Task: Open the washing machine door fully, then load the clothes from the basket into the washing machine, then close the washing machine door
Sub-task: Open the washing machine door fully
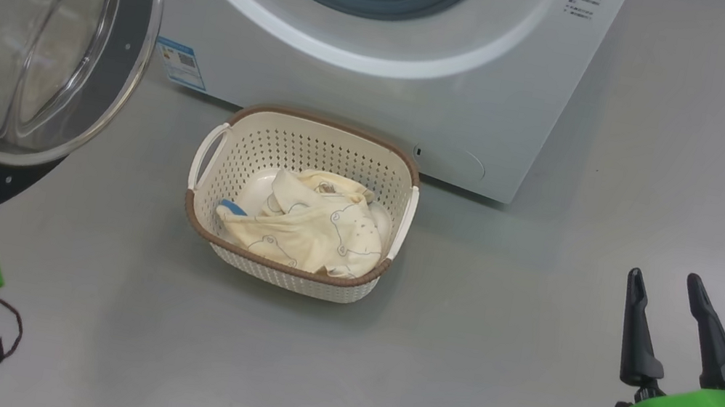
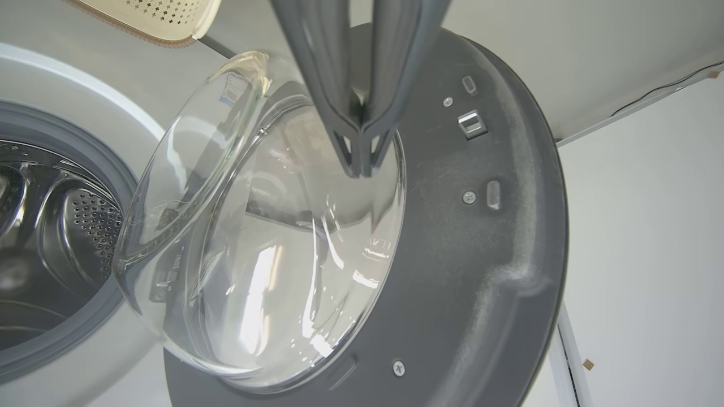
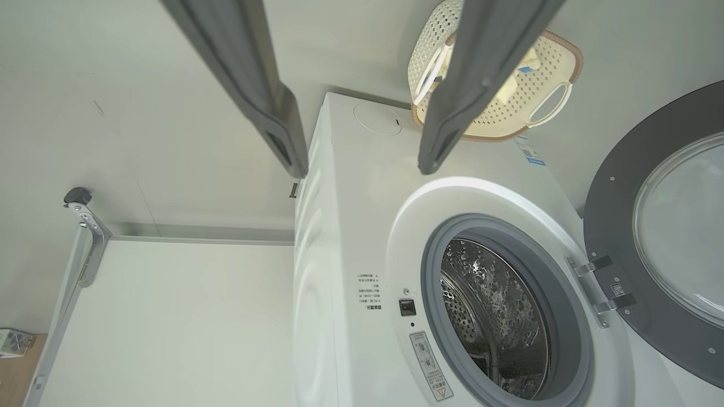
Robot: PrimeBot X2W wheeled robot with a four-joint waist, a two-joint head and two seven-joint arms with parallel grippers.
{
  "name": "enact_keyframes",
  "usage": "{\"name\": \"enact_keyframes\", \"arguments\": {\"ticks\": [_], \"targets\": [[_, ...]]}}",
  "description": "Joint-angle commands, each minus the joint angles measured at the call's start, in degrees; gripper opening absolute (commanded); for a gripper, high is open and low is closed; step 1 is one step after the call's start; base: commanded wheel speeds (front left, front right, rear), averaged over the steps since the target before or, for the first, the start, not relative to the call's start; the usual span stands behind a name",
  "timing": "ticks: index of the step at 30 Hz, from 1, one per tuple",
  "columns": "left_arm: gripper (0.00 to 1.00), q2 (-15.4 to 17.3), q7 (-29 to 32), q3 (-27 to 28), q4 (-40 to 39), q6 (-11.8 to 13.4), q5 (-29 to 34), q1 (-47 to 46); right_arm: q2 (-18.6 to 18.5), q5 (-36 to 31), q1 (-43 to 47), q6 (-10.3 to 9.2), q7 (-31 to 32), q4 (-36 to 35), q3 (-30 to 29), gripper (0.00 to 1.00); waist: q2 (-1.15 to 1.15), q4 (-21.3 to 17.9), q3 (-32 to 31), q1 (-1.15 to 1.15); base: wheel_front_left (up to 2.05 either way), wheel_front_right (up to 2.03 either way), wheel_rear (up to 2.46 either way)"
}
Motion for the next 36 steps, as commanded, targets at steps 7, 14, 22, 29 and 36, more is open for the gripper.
{"name": "enact_keyframes", "arguments": {"ticks": [7,14,22,29,36], "targets": [[0.29,-1.4,-0.6,0.4,-8.3,-2.0,2.5,4.4,-0.5,-0.7,-0.4,0.22,-0.4,-1.8,0.1,1.0,0.0,-0.1,-1.2,0.0,0.0,0.0,0.0],[1.0,-4.0,-0.5,-5.3,-11.0,-4.4,4.5,7.0,-0.5,-1.4,-0.1,0.22,-0.3,-1.9,0.2,1.0,0.0,-1.1,-2.2,0.0,0.0,0.0,0.0],[1.0,-5.5,0.4,-10.8,-10.5,-6.4,5.2,7.1,-0.5,-2.3,0.1,0.22,-0.2,-1.6,1.1,1.0,0.0,-4.2,-3.1,0.0,0.0,0.0,0.0],[1.0,-6.1,1.2,-13.6,-8.5,-7.7,4.8,6.6,-0.5,-3.6,-0.4,0.22,0.1,-1.2,2.3,1.0,0.0,-8.7,-3.4,0.0,0.0,0.0,0.0],[1.0,-6.4,1.1,-14.7,-6.3,-7.8,4.0,6.1,-0.5,-4.4,-0.8,0.22,-0.2,-0.6,3.9,1.0,0.0,-13.4,-3.8,0.0,0.0,0.0,0.0]]}}
